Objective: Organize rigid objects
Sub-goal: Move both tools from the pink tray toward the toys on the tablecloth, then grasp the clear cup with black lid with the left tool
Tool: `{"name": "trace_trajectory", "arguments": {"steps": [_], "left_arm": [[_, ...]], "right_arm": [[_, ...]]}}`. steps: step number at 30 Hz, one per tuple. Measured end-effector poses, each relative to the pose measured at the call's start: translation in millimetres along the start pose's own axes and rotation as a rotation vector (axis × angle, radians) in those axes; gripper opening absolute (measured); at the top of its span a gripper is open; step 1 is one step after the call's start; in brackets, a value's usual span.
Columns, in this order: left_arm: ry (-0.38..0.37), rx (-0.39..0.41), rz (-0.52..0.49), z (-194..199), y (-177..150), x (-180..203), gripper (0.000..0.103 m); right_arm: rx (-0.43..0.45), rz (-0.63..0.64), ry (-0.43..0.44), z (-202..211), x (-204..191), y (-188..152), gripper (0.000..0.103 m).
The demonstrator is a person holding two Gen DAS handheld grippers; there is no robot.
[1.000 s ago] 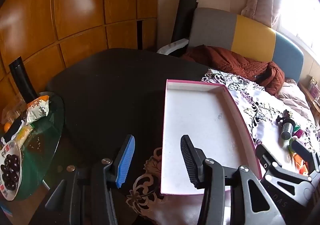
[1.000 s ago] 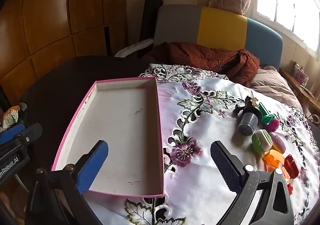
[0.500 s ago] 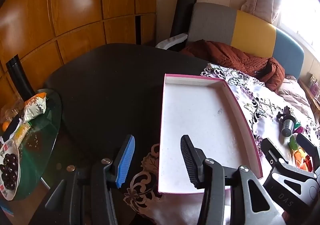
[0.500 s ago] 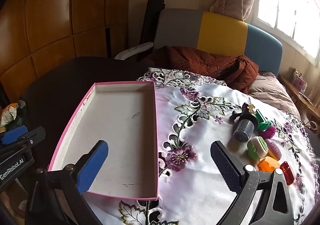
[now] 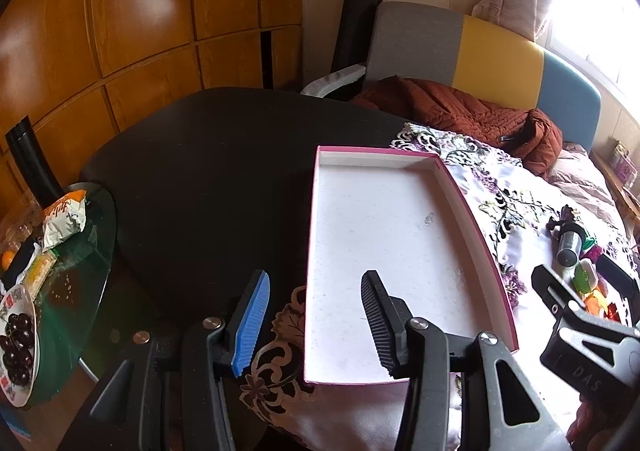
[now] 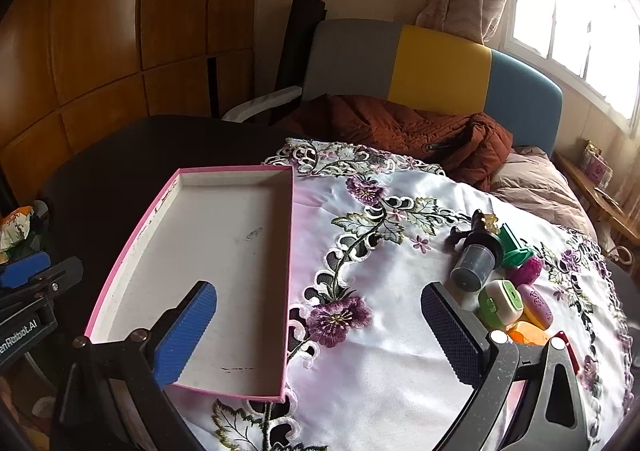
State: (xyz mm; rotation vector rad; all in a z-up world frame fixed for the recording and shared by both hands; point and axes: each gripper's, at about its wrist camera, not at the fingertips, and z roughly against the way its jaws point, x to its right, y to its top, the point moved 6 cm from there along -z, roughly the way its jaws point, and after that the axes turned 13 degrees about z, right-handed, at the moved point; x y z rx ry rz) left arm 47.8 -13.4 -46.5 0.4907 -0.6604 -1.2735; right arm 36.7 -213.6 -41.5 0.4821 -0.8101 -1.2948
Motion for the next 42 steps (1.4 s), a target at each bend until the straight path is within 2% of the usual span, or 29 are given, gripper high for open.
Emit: {"name": "trace_trajectory", "arguments": {"steps": [7,12,16,21,24,28,35,38,42], "left_arm": [[-0.031,0.004,-0.046,4.9,-3.0,11.8,0.048],[-0.085,-0.012,-0.086,7.1,-6.3,25.0,0.049],[-0.143,-0.038,-0.113,7.0,-9.0,39.7,0.050],[-0.180,-0.043,-0.156,6.7,-11.7,57.6,0.050],[-0.230,-0.076,-0.165,5.5,-15.1,71.8,0.050],[-0.328,-0.122,-0.159,5.8,-20.7,96.7,0.050],[-0.421,-0.214,-0.293,-0.4,-42.9,157.5,0.050],[-0.446,-0.266,-0.303,-7.4,-49.1,178.7,0.050],[-0.483,-0.307,-0.336,-13.9,-56.9,205.5,0.050]], "right_arm": [[-0.008,-0.027,-0.025,-1.9,28.1,-3.8,0.103],[-0.009,-0.039,-0.039,-2.5,55.7,-5.9,0.103],[-0.018,-0.053,-0.065,-4.2,85.5,-8.1,0.103],[-0.047,-0.097,-0.094,-8.1,130.7,-19.6,0.103],[-0.045,-0.133,-0.098,-8.8,162.2,-27.1,0.103],[-0.053,-0.224,-0.086,-14.7,212.8,-45.3,0.103],[-0.130,-0.546,-0.154,-25.7,292.7,-108.3,0.103],[-0.095,-0.651,-0.137,-21.7,309.1,-115.5,0.103],[-0.121,-0.698,-0.153,-22.1,316.3,-122.8,0.103]]}}
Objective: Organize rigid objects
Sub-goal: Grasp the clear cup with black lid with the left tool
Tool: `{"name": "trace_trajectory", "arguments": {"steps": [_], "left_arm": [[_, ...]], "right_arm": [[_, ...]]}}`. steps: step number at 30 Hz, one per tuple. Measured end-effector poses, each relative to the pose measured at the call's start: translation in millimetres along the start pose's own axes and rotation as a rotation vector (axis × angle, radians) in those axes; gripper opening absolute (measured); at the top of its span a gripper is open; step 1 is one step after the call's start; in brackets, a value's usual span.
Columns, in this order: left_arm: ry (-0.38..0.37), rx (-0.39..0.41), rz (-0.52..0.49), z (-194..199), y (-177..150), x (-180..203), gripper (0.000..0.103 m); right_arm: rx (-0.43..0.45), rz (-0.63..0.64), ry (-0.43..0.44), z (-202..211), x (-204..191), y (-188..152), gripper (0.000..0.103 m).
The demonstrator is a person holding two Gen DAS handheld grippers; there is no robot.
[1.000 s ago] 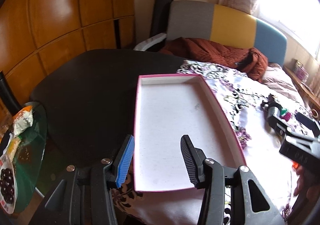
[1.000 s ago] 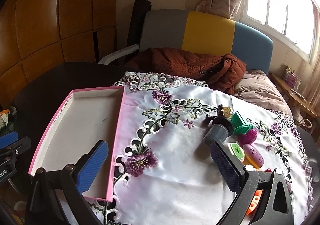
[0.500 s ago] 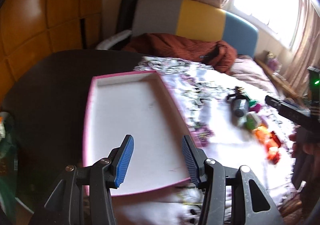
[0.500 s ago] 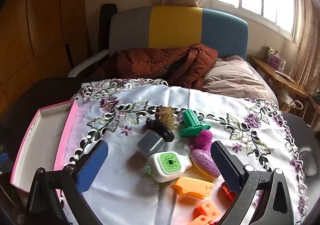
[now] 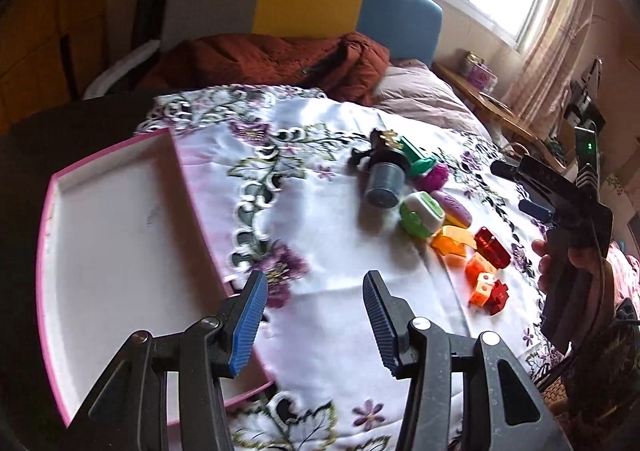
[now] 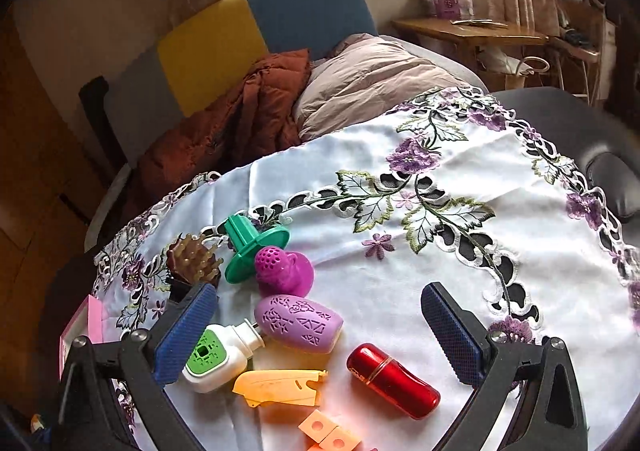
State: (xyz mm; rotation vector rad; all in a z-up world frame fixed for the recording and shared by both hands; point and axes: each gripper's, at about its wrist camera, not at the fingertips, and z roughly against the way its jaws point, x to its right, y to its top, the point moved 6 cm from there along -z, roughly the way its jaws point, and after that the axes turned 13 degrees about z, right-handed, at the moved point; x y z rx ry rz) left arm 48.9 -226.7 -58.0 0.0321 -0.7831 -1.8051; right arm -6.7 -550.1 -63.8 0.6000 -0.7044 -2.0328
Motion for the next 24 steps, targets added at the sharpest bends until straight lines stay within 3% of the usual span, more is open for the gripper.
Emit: {"name": "trace_trajectory", "arguments": {"steps": [18,24], "left_arm": [[-0.114,-0.196,-0.121,-115.5,59.2,76.9,0.050],[-0.131,-0.220,-0.133,-145.0,72.3,89.0,0.050]], "right_arm": [[0.022,-0.071,0.049,7.6,10.1,7.1,0.103],[0.023,-0.082,0.070,6.4,9.8,7.6,0.103]]}}
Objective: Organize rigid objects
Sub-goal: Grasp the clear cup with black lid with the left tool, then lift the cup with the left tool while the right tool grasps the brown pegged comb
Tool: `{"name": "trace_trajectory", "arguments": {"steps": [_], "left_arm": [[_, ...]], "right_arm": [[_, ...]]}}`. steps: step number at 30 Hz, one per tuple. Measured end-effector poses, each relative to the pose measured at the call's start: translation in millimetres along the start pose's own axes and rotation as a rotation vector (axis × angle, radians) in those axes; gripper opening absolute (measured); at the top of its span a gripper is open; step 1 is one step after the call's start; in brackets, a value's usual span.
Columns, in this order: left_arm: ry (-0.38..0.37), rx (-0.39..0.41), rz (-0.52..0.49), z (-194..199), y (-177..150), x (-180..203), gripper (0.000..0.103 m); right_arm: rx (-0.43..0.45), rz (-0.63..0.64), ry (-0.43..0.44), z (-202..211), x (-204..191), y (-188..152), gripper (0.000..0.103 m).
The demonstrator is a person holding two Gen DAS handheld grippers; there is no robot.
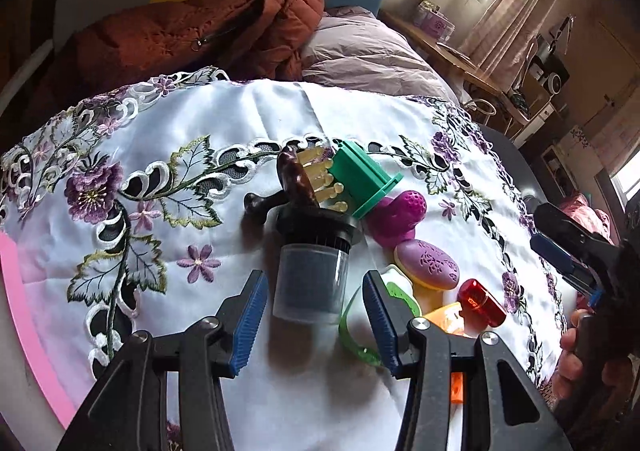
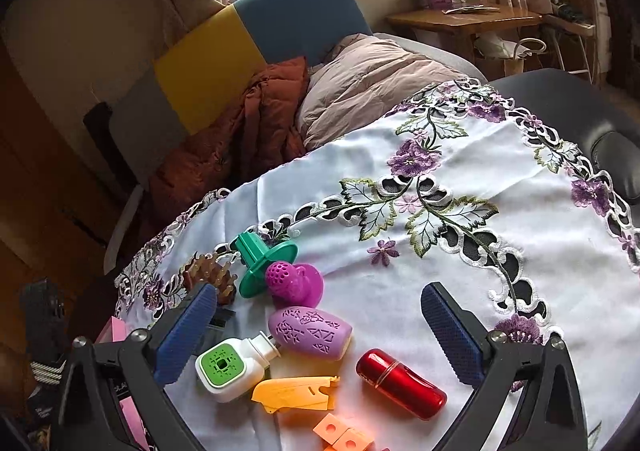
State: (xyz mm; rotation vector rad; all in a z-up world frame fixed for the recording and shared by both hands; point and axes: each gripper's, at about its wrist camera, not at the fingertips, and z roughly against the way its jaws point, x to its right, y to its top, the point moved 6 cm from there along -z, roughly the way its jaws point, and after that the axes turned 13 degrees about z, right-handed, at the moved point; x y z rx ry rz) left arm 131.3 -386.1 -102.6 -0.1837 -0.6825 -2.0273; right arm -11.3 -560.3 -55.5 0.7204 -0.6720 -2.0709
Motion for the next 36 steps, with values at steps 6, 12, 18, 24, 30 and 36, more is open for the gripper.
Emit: {"name": "trace_trajectory", "arguments": {"steps": [6,12,18,24,30,36], "left_arm": [[-0.006,-0.036,-0.012,-25.0,7.5,-0.7,0.050],[-0.013,-0.077,-0.003,-46.2,10.6,-1.1,0.050],[-0.008,-0.033,0.021,-35.1,3.5,-12.5,0.044],[0.055,0.018,0.058,0.0,-38.6,-41.0,0.044],[0.068,0.055,0.045,25.8,-83.3,-46.6,0.044],[0.064,0.107,0.056,36.3,-101.7,-50.3,0.044]], "right_arm": [[-0.006,0.014,0.013,-2.2,-4.3,0.4,0.103],[-0.016,0.041,0.009,-5.0,-9.4,-0.3,0.103],[-0.029,0.073,-0.004,-7.4,-13.0,-1.5,0.103],[-0.051,0.127,0.001,-10.4,-23.5,-6.0,0.103],[-0.083,0.214,0.009,-16.1,-41.3,-15.8,0.092],[-0.152,0.295,0.085,-27.9,-68.4,-31.4,0.071]]}}
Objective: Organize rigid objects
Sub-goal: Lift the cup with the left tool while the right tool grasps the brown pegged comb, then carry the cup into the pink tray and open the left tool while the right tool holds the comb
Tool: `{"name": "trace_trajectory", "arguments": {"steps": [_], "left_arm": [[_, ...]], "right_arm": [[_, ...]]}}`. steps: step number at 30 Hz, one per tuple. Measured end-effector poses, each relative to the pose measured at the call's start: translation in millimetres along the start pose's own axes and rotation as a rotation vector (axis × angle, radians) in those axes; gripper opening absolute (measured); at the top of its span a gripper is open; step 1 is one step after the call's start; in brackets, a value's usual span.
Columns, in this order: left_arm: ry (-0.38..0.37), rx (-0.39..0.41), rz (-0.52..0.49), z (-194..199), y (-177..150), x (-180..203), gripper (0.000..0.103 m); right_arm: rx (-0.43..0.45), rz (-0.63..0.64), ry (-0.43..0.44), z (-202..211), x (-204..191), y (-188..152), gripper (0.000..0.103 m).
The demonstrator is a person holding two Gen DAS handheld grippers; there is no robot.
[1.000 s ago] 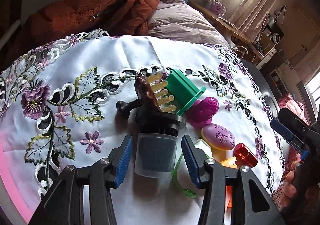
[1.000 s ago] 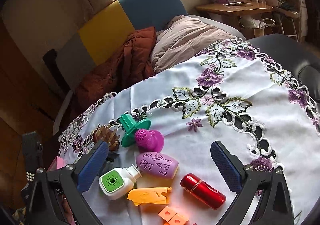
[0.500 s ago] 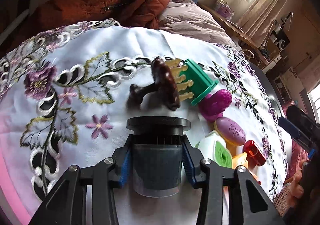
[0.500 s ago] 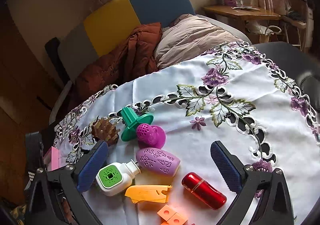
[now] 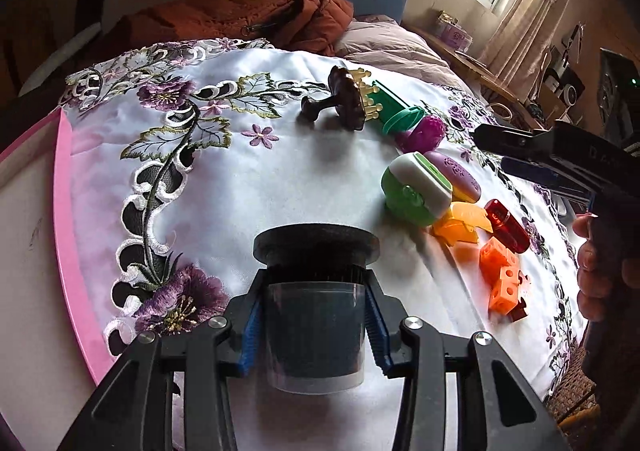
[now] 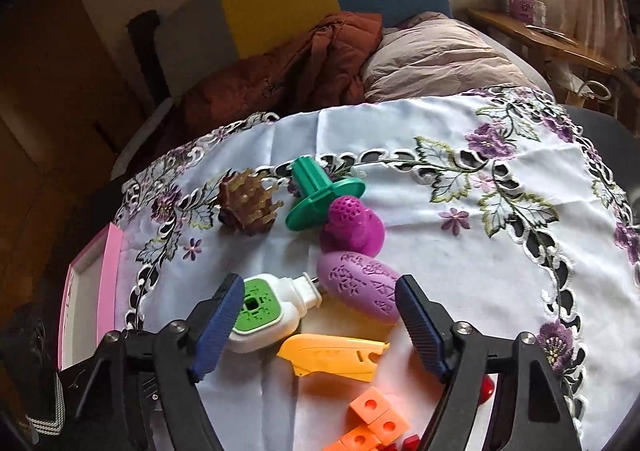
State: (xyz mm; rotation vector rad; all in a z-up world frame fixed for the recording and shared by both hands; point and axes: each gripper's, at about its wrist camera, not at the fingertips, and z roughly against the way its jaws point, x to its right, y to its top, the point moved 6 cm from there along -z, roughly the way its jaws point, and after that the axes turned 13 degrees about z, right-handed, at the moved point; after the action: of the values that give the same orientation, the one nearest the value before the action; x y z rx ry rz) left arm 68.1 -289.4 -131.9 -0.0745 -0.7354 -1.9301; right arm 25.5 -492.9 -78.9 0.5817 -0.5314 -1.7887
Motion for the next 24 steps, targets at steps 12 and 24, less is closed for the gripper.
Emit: {"name": "trace_trajectory", "arguments": {"steps": [12,24], "left_arm": [[-0.043,0.018,0.033,5.5,-2.9,-7.5,0.044],[-0.051,0.031,0.029,7.2,-1.1,-4.4,0.044]], "right_arm": [[-0.056,0.195,0.035,-57.5,-69.1,71.2,0.070],[-0.184,0.288,-0.028,-111.9,-76.4,75.0,0.044]]}}
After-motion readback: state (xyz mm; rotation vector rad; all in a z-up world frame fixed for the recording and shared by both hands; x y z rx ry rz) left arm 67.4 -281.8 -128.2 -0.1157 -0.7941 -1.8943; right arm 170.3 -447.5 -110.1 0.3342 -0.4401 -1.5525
